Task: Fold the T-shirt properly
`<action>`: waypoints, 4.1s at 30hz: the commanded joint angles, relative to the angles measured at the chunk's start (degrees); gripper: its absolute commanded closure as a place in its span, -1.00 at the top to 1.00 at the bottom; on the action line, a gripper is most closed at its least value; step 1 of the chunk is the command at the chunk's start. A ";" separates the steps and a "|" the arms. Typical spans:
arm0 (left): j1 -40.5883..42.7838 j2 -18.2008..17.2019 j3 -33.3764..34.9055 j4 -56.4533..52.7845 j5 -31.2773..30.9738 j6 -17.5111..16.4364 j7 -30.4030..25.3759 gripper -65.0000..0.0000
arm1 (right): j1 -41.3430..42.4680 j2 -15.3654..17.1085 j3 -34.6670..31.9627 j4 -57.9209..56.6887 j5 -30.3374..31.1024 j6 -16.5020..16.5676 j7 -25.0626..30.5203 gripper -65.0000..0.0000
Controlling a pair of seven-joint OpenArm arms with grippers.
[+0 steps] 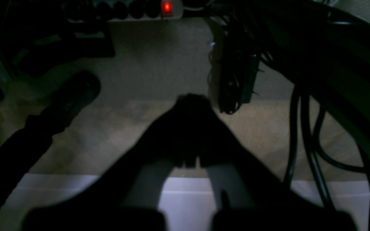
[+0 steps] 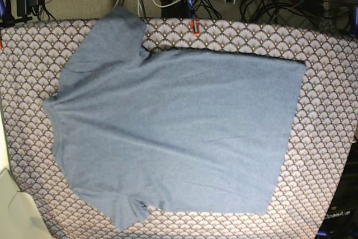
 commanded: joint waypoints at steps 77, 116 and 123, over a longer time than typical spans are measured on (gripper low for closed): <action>3.40 -1.74 0.27 0.25 0.58 -0.14 -0.47 -0.99 | -5.39 0.12 -0.23 3.86 -0.32 0.67 5.13 -1.00; 50.78 -9.66 -0.17 92.38 0.14 0.12 -2.58 -0.99 | -54.97 6.36 4.61 91.77 -0.41 0.67 5.66 -1.00; 56.05 -9.66 -0.25 106.19 0.14 0.21 -2.58 -0.98 | -60.16 6.19 9.27 108.38 -0.41 0.67 3.90 -1.00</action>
